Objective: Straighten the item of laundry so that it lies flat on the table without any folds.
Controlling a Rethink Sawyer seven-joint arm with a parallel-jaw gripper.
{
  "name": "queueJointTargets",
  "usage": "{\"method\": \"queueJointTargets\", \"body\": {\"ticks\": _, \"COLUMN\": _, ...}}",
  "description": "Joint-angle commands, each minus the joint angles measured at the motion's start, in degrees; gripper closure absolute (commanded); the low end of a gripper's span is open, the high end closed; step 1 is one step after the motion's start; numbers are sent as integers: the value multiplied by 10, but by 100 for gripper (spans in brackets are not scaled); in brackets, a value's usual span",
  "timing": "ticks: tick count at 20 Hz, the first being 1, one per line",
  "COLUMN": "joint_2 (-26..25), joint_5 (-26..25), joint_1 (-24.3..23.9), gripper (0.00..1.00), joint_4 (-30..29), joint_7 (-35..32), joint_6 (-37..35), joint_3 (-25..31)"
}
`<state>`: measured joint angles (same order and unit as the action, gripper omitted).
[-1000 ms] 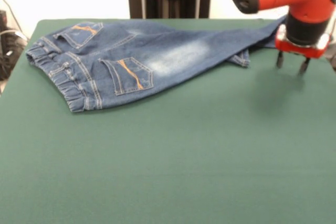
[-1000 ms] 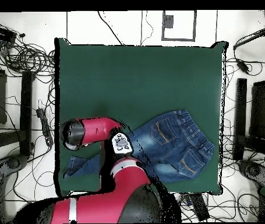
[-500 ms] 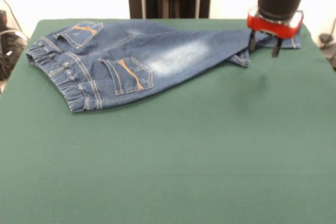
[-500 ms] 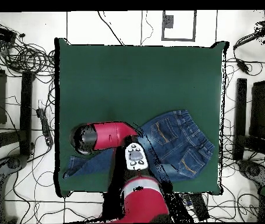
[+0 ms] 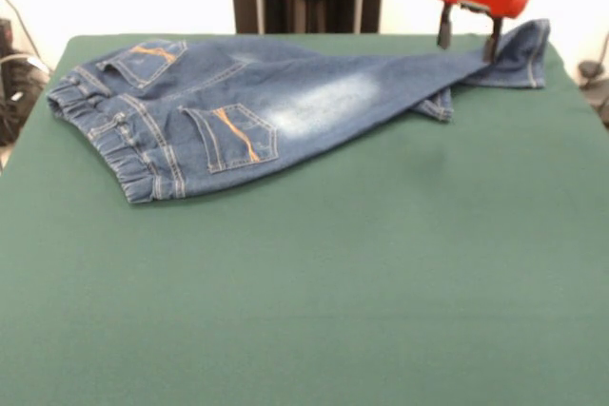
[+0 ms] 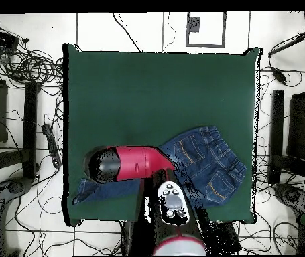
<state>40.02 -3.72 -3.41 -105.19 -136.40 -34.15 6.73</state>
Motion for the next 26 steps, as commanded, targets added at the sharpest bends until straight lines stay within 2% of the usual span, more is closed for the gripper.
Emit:
{"method": "queueJointTargets", "body": {"ticks": 1, "joint_2": -33, "joint_5": 17, "joint_1": -5, "gripper": 0, "joint_4": -83, "joint_7": 2, "joint_6": -111, "joint_3": 48}}
{"method": "queueJointTargets", "body": {"ticks": 7, "joint_2": -112, "joint_5": 4, "joint_1": -8, "gripper": 0, "joint_4": -62, "joint_7": 13, "joint_6": -161, "joint_3": 46}}
{"method": "queueJointTargets", "body": {"ticks": 12, "joint_2": -171, "joint_5": -24, "joint_1": 8, "gripper": 0, "joint_4": -38, "joint_7": 7, "joint_6": -136, "joint_3": 28}}
{"method": "queueJointTargets", "body": {"ticks": 15, "joint_2": -218, "joint_5": -38, "joint_1": 5, "gripper": 0, "joint_4": -1, "joint_7": 19, "joint_6": -177, "joint_3": 19}}
{"method": "queueJointTargets", "body": {"ticks": 17, "joint_2": -252, "joint_5": -58, "joint_1": 2, "gripper": 0, "joint_4": 35, "joint_7": 32, "joint_6": -177, "joint_3": 10}}
{"method": "queueJointTargets", "body": {"ticks": 18, "joint_2": -264, "joint_5": -68, "joint_1": 2, "gripper": 0, "joint_4": 47, "joint_7": 34, "joint_6": -165, "joint_3": 5}}
{"method": "queueJointTargets", "body": {"ticks": 21, "joint_2": -295, "joint_5": -122, "joint_1": 10, "gripper": 0, "joint_4": 90, "joint_7": 13, "joint_6": -63, "joint_3": -29}}
{"method": "queueJointTargets", "body": {"ticks": 22, "joint_2": -295, "joint_5": -127, "joint_1": 5, "gripper": 0, "joint_4": 88, "joint_7": 5, "joint_6": -40, "joint_3": -29}}
{"method": "queueJointTargets", "body": {"ticks": 23, "joint_2": -290, "joint_5": -157, "joint_1": 12, "gripper": 0, "joint_4": 88, "joint_7": -14, "joint_6": 19, "joint_3": -46}}
{"method": "queueJointTargets", "body": {"ticks": 26, "joint_2": -267, "joint_5": -196, "joint_1": 20, "gripper": 0, "joint_4": 73, "joint_7": -40, "joint_6": 90, "joint_3": -67}}
